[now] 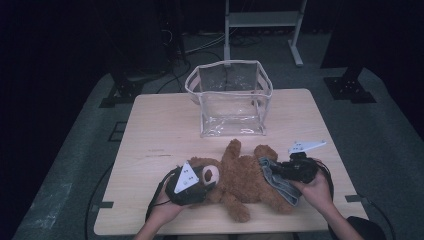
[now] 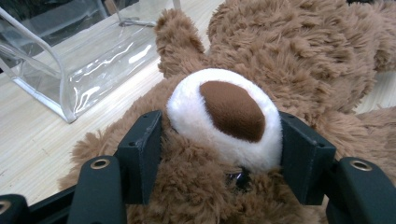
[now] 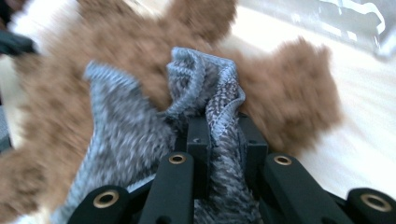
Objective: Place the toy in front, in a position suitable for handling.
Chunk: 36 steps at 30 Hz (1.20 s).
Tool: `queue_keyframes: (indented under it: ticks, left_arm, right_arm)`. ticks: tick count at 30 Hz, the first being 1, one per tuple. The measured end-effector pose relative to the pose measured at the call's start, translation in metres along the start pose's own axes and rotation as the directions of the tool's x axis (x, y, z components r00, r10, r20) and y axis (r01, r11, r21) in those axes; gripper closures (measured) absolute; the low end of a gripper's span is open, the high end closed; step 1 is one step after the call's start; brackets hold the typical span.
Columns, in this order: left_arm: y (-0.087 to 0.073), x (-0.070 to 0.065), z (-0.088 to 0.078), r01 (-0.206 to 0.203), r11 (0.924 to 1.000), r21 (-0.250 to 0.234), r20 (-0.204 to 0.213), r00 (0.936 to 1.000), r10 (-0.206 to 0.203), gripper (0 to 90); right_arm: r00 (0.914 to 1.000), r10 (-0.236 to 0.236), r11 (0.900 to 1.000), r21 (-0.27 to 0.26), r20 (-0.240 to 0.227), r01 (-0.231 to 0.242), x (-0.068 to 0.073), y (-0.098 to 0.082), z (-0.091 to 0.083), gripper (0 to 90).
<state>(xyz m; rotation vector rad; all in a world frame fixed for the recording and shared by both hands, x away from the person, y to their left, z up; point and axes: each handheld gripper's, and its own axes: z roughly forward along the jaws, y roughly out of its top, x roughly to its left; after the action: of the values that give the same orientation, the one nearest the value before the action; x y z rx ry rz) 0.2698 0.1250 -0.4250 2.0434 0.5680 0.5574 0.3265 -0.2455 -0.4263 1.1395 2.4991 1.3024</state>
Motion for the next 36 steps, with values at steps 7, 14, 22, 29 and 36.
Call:
queue_keyframes:
  ticks: [7,14,22,29,36]
  left_arm:
    - [0.001,-0.003,0.002,-0.003,1.0,0.0,0.004,1.0,0.003,36.1]
    - [0.012,-0.013,0.013,-0.027,0.9996,0.0,0.007,0.9996,0.027,35.4]
    - [0.016,-0.011,0.011,-0.015,0.9999,0.0,0.018,0.9997,0.015,31.2]
    - [0.015,0.001,-0.008,0.025,0.9996,-0.015,0.032,0.9992,-0.024,18.0]
    - [-0.008,0.008,-0.002,0.043,0.9975,0.056,0.095,0.9943,-0.048,19.6]
  right_arm:
    - [0.9999,0.003,0.999,-0.04,-0.012,-0.004,-0.003,-0.001,-0.023,77.5]
    - [0.9934,-0.073,0.992,-0.106,-0.088,0.064,0.018,0.025,-0.026,77.6]
    - [0.9928,-0.115,0.991,-0.071,-0.032,0.113,0.022,0.029,-0.014,77.9]
    - [0.9941,-0.108,0.992,-0.066,0.01,0.109,0.021,0.027,-0.024,77.9]
    - [0.9742,-0.221,0.973,-0.081,-0.044,0.217,0.056,0.055,-0.011,77.8]
